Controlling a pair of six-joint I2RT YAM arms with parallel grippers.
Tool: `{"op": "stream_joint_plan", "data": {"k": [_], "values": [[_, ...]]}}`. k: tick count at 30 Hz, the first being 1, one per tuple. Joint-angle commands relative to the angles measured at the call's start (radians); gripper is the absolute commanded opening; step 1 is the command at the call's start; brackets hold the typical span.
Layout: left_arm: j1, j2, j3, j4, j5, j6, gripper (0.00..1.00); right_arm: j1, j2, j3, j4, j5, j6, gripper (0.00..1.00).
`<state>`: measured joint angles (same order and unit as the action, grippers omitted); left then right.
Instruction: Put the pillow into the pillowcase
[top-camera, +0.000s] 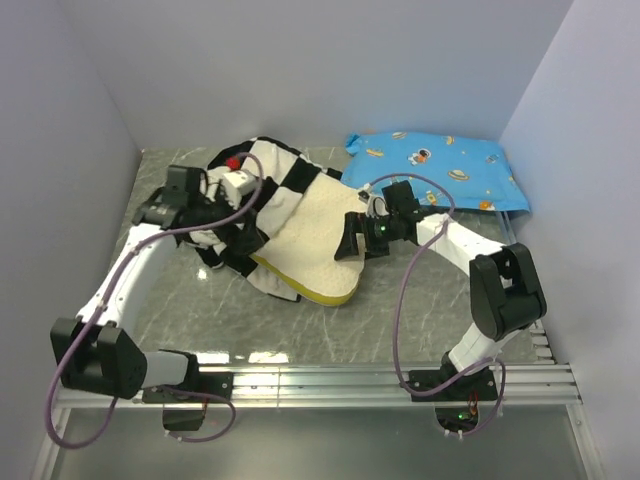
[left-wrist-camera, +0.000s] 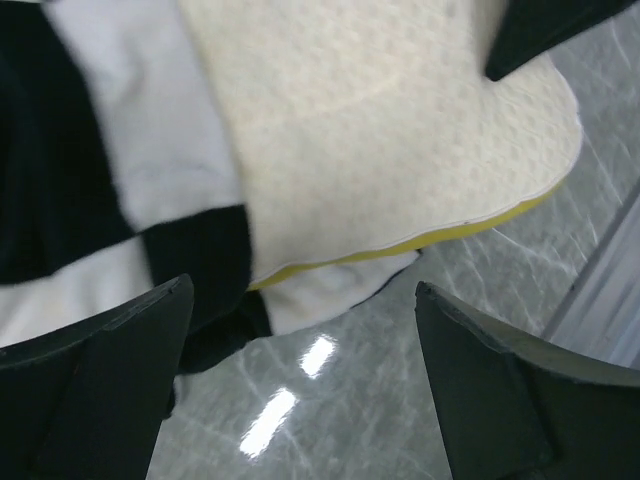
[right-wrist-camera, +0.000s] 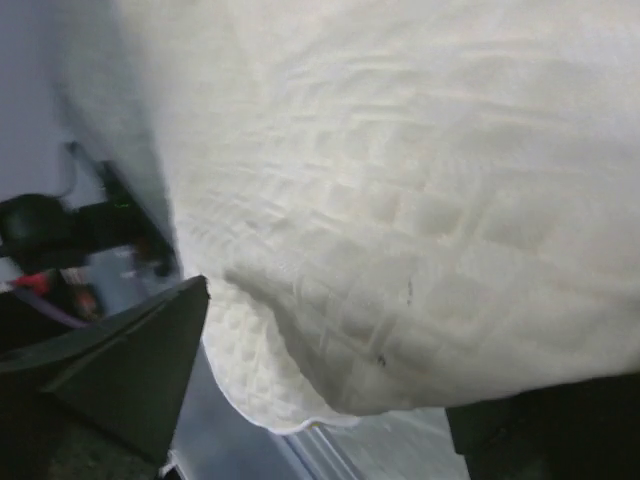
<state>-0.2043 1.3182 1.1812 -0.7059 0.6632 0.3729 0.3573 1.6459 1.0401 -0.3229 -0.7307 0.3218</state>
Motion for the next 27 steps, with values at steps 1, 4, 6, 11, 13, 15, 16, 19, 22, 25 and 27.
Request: {"op": "stream_joint_plan", "data": {"k": [1,4,6,11,13,15,16,19,22,25,27], "values": [[0.107,-0.060,-0.005,0.020,0.059,-0.026,0.99,-0.001,-0.008,0.150,-0.276,0.322,-0.375,0.99],[0.190,-0.074,0.002,-0.044,0.123,0.061,0.99,0.011,-0.067,0.172,-0.272,0.399,-0.406,0.99],[0.317,-0.070,-0.020,-0.085,0.208,0.098,0.99,0.098,-0.074,0.224,-0.265,0.447,-0.409,0.99],[0.479,-0.014,0.011,-0.216,0.400,0.179,0.99,0.279,-0.005,0.340,-0.214,0.625,-0.412,0.99],[0.520,-0.017,-0.002,-0.205,0.403,0.167,0.99,0.357,0.066,0.414,-0.226,0.655,-0.411,0.99],[0.551,-0.020,-0.020,-0.195,0.365,0.179,0.99,0.412,0.145,0.478,-0.238,0.729,-0.420,1.00],[0.560,-0.019,-0.028,-0.187,0.345,0.178,0.99,0.413,0.172,0.503,-0.276,0.729,-0.411,1.00],[0.600,-0.008,-0.028,-0.228,0.326,0.219,0.99,0.356,0.183,0.477,-0.289,0.682,-0.382,1.00],[0.608,-0.008,-0.040,-0.254,0.319,0.260,0.99,0.269,0.114,0.330,-0.266,0.688,-0.411,1.00],[0.606,-0.031,-0.075,-0.250,0.309,0.345,0.99,0.128,0.077,0.244,-0.289,0.666,-0.444,1.00],[0.605,-0.045,-0.092,-0.251,0.288,0.395,0.99,0.063,0.046,0.247,-0.318,0.608,-0.473,1.00]]}}
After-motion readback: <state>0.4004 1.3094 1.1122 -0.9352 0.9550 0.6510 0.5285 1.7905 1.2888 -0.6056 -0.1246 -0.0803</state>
